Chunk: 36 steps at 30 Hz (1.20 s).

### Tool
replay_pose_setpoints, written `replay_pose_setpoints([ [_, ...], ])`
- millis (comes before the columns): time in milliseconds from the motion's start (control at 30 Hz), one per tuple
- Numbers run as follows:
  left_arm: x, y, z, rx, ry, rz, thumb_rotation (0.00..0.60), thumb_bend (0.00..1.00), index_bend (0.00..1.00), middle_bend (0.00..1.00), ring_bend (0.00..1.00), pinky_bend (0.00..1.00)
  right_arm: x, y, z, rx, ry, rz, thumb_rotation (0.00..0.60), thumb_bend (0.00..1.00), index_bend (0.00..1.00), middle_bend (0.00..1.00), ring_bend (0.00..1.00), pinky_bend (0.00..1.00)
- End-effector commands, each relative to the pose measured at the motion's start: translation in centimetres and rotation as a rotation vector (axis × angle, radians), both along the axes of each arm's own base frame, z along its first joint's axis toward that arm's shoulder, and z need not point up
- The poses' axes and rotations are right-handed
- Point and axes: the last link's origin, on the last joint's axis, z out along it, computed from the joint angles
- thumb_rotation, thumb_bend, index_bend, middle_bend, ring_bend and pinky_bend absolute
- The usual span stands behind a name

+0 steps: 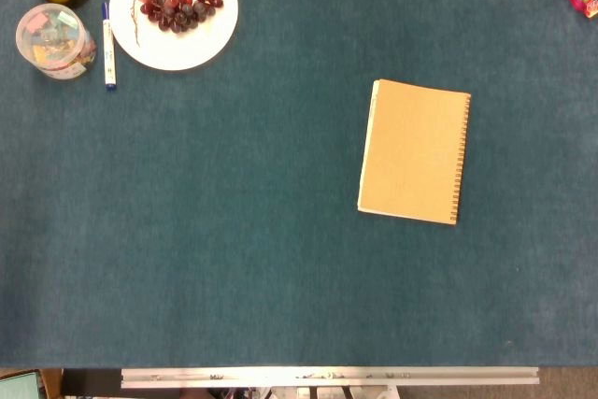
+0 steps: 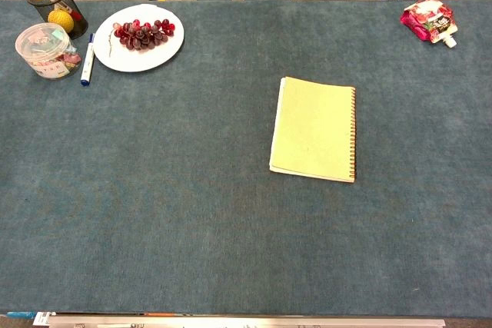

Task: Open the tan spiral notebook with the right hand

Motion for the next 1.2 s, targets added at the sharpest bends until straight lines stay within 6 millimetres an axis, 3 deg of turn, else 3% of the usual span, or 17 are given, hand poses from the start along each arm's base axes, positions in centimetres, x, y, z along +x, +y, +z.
replay_pose_setpoints([
  [33,0.0,0.0,0.0,-0.002,0.000,0.001,0.600,0.41,0.19,0.15,0.12,0.06,0.2,-0.1,-0.1,0.012,0.002,0.007,0.600,0.13,0.23,0.23,0.07,0.16],
  [300,0.0,-0.3,0.4,0.008,-0.005,0.001,0.600,0.41,0.19,0.15,0.12,0.06,1.8,-1.9,-1.7,0.147,0.043,0.077,0.600,0.13,0.23,0.23,0.07,0.16],
  [500,0.0,-0.6,0.4,0.001,-0.009,-0.003,0.600,0.41,0.19,0.15,0.12,0.06,4.1,-4.9,-3.8,0.279,0.077,0.143,0.600,0.11,0.23,0.27,0.07,0.16],
  [767,-0.3,-0.9,0.6,0.010,-0.007,0.006,0.600,0.41,0.19,0.15,0.12,0.06,7.8,-10.6,-8.3,0.435,0.052,0.187,0.600,0.11,0.10,0.32,0.07,0.17],
  [933,-0.6,-1.1,0.9,0.017,-0.004,0.021,0.600,0.41,0.19,0.15,0.12,0.06,10.0,-13.6,-11.7,0.508,0.016,0.187,0.600,0.11,0.08,0.32,0.07,0.17],
  [1200,-1.0,-1.4,1.1,0.023,-0.001,0.043,0.600,0.41,0.19,0.15,0.12,0.06,13.4,-16.4,-17.1,0.600,-0.009,0.192,0.600,0.11,0.08,0.32,0.07,0.17],
])
